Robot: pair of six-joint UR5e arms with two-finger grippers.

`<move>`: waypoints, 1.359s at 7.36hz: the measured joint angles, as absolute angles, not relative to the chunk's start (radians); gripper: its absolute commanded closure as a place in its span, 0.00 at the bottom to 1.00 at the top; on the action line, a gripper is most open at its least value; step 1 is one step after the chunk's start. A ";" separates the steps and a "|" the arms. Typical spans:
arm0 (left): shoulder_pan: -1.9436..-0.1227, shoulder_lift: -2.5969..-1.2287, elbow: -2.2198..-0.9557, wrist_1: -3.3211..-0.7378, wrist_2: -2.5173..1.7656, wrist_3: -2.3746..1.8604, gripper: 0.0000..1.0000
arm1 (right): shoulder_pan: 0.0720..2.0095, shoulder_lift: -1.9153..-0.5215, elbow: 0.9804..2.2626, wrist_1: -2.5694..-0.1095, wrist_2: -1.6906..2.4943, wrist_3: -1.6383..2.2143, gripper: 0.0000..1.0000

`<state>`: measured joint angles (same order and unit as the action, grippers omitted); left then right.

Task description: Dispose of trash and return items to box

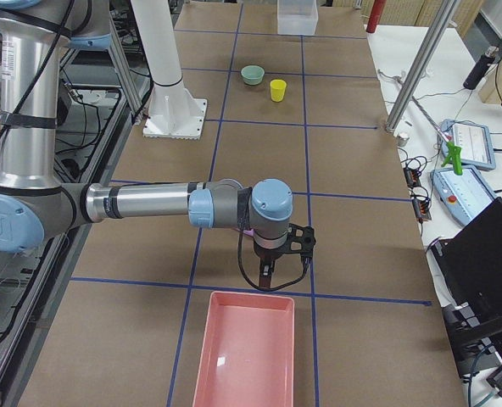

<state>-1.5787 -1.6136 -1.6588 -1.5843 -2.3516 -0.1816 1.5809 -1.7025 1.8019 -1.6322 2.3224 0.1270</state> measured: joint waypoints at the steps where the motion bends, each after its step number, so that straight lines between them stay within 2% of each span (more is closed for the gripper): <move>1: -1.579 -1.614 -1.660 -1.590 -2.355 -0.182 0.02 | 1.582 -1.703 1.807 -1.632 2.328 0.127 0.00; 10: -1.577 -1.665 -1.676 -1.625 -2.353 -0.280 0.02 | 1.588 -1.707 1.826 -1.632 2.364 0.128 0.00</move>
